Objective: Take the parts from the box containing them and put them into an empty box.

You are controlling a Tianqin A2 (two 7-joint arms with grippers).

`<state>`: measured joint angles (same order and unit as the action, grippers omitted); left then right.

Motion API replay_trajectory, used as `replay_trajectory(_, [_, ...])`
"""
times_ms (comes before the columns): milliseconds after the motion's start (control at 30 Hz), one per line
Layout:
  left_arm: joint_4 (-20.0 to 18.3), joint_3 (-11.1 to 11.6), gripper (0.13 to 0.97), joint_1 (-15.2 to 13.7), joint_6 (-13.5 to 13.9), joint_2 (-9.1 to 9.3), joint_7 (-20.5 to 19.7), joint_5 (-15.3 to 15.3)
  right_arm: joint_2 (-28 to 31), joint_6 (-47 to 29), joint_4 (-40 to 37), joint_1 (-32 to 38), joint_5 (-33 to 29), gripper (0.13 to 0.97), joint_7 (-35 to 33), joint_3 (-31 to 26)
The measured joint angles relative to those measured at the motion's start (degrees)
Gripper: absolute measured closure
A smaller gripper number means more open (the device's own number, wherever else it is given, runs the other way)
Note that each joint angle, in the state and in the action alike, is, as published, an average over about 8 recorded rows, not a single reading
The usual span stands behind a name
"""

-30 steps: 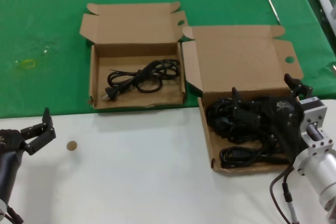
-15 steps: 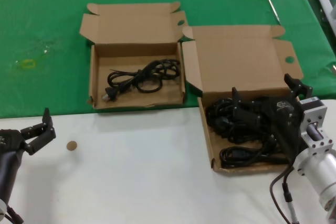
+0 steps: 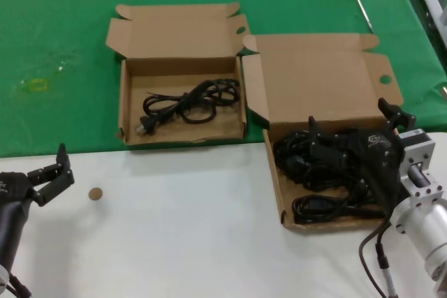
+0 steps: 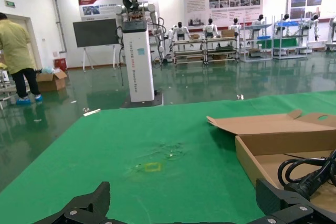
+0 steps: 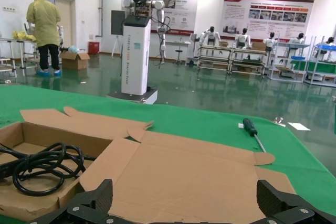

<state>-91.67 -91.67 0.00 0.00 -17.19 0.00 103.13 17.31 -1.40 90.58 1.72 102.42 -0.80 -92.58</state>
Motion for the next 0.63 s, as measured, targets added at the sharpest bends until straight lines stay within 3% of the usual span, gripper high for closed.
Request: replay_trajectory(633, [0.0, 0.0, 0.132, 0.0, 0.0, 0.00, 0.0, 0.0, 0.0, 0.0, 0.0, 0.0, 0.0, 0.129, 0.0, 0.0])
